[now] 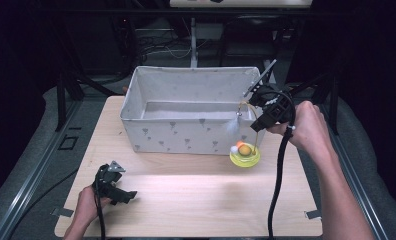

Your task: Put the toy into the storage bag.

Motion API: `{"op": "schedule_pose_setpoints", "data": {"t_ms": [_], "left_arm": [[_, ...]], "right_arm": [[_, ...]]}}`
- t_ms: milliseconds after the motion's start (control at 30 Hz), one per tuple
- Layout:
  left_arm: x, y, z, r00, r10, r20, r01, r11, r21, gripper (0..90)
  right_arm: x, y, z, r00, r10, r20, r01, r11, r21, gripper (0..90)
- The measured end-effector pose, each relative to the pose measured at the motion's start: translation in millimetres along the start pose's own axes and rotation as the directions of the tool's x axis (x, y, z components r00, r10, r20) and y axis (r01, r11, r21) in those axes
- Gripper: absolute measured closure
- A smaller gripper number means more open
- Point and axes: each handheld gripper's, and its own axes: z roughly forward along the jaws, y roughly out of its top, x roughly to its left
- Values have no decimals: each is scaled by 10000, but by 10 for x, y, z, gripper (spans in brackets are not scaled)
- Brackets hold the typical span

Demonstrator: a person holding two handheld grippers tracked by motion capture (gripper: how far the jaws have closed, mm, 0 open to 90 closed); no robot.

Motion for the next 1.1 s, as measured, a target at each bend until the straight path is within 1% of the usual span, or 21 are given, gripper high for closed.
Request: {"op": "schedule_pose_setpoints", "data": {"t_ms": [33, 67, 100, 200, 333, 367, 433, 467, 567, 767, 800, 833, 900, 1000, 1100], "left_arm": [[0, 0, 0, 10000, 0, 0, 0, 10000, 0, 0], [3, 5, 2, 10000, -8, 23, 9, 10000, -19, 0], [7, 6, 6, 10000, -17, 87, 17, 10000, 16, 0], [6, 4, 12, 10000, -16, 92, 15, 10000, 42, 0], [6, -11, 3, 10000, -30, 37, 30, 10000, -1, 0], [10, -14, -9, 10000, -26, 17, 26, 10000, -14, 0], [11, -12, -13, 10000, -24, 21, 24, 10000, -52, 0], [6, -7, -12, 10000, -19, 32, 19, 9998, -220, 0], [2, -1, -13, 9999, 74, 76, -71, 9994, -349, 0], [19, -6, -8, 10000, 22, 97, -20, 9996, -265, 0], [16, -4, -4, 10000, 37, 76, -35, 9996, -271, 0], [12, 3, -7, 9998, 129, 139, -126, 9997, -215, 0], [9, 5, -6, 9998, 161, 125, -158, 9997, -207, 0], [12, 6, -6, 9998, 151, 110, -149, 9997, -203, 0], [11, 8, -7, 9998, 136, 115, -134, 9997, -194, 0]], "right_arm": [[0, 0, 0, 10000, 0, 0, 0, 10000, 0, 881], [2, 15, -5, 9999, -14, -113, 14, 10000, -1, 881], [-1, 24, -14, 10000, -71, -50, 72, 9999, 80, 882], [-12, 42, -44, 9999, -41, -153, 41, 10000, 8, 881], [-18, 64, -85, 9999, -40, -138, 39, 10000, -44, 882], [-17, 86, -124, 10000, -78, -49, 78, 10000, -9, 881], [-16, 96, -139, 9999, -81, -77, 80, 9999, -70, 882], [-19, 122, -170, 10000, -78, -50, 77, 9999, -127, 882], [-34, 147, -195, 9999, -29, -132, 26, 9998, -202, 882], [-58, 199, -206, 9997, -49, -256, 44, 9998, -196, 882], [-58, 199, -206, 9997, -49, -256, 44, 9998, -196, 882], [-59, 221, -213, 9995, -50, -313, 43, 9997, -225, 882], [-59, 233, -220, 9996, -77, -265, 72, 9998, -176, 882], [-55, 267, -262, 9996, -54, -261, 47, 9996, -268, 882], [-57, 281, -290, 9997, -101, -233, 96, 9996, -247, 882]]}}
